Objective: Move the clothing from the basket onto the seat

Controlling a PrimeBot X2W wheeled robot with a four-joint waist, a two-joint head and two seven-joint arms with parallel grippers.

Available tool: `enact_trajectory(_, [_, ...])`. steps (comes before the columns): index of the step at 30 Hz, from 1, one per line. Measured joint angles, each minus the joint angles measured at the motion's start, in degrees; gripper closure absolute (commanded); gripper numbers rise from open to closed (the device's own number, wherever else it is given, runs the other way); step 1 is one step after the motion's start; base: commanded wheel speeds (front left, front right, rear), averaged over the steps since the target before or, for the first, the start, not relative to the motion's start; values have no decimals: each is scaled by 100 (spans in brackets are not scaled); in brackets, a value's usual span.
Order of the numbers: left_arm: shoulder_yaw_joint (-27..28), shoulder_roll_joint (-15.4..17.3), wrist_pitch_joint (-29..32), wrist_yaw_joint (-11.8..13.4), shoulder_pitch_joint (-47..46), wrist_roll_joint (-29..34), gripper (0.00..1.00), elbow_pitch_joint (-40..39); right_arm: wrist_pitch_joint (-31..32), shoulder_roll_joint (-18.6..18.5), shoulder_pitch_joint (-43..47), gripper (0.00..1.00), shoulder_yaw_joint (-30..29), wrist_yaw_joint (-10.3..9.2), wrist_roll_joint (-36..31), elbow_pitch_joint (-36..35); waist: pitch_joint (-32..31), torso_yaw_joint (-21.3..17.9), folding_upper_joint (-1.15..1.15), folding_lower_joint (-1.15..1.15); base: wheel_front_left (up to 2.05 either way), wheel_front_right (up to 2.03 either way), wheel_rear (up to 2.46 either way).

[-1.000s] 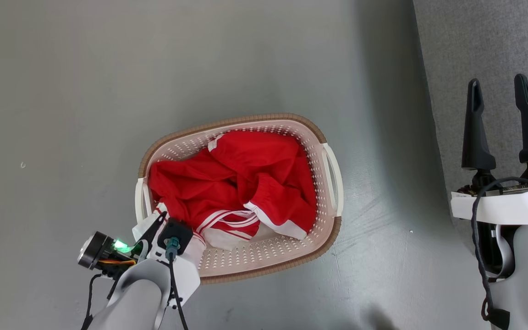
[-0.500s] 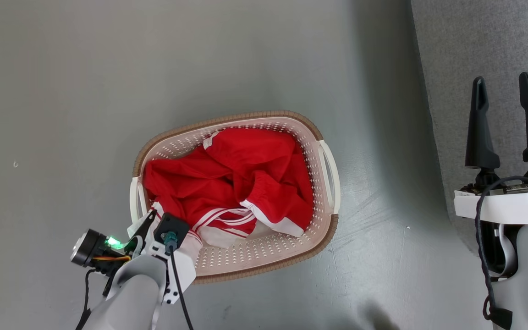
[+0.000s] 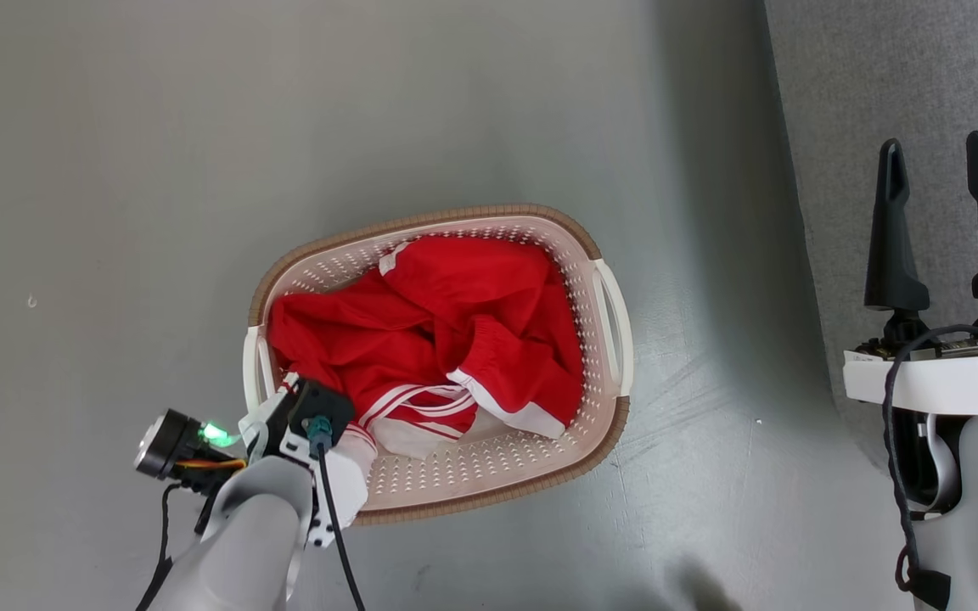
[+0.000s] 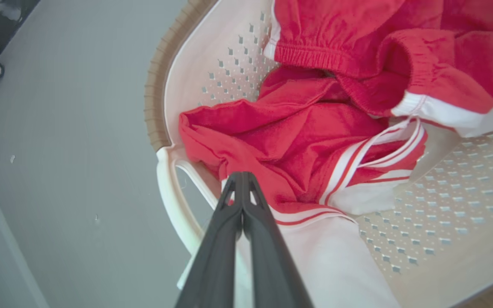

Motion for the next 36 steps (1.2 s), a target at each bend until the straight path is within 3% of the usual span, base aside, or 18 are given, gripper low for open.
enact_trajectory(17, [171, -103, -271, 174, -30, -312, 100, -699, 0, -3, -230, 0, 94, 0, -1, 43, -220, 207, 0, 0, 0, 0, 0])
enact_trajectory(25, [132, -158, -289, 163, -55, -442, 100, -1995, -1, -8, -223, 0, 30, 0, -16, 162, -456, 330, 0, 0, 0, 0, 0])
enact_trajectory(27, [121, -175, -293, 163, -55, -486, 65, -2325, -1, -9, -216, 0, 3, 0, -58, 189, -528, 363, 0, 0, 0, 0, 0])
enact_trajectory(28, [121, -179, -293, 164, -54, -542, 56, -2477, -1, -9, -210, 0, -13, 0, -68, 203, -565, 379, 0, 0, 0, 0, 0])
enact_trajectory(30, [122, -183, -293, 163, -43, -616, 15, -2780, -1, -10, -203, 0, -57, 0, -73, 229, -645, 411, 0, 0, 0, 0, 0])
enact_trajectory(33, [144, -180, -294, 134, 42, -735, 0, -3183, -1, -13, -199, 0, -91, 0, -135, 264, -769, 458, 0, 0, 0, 0, 0])
enact_trajectory(36, [208, -181, -294, 130, 183, -837, 0, -3507, -1, -14, -176, 0, -93, 0, -211, 309, -901, 502, 0, 0, 0, 0, 0])
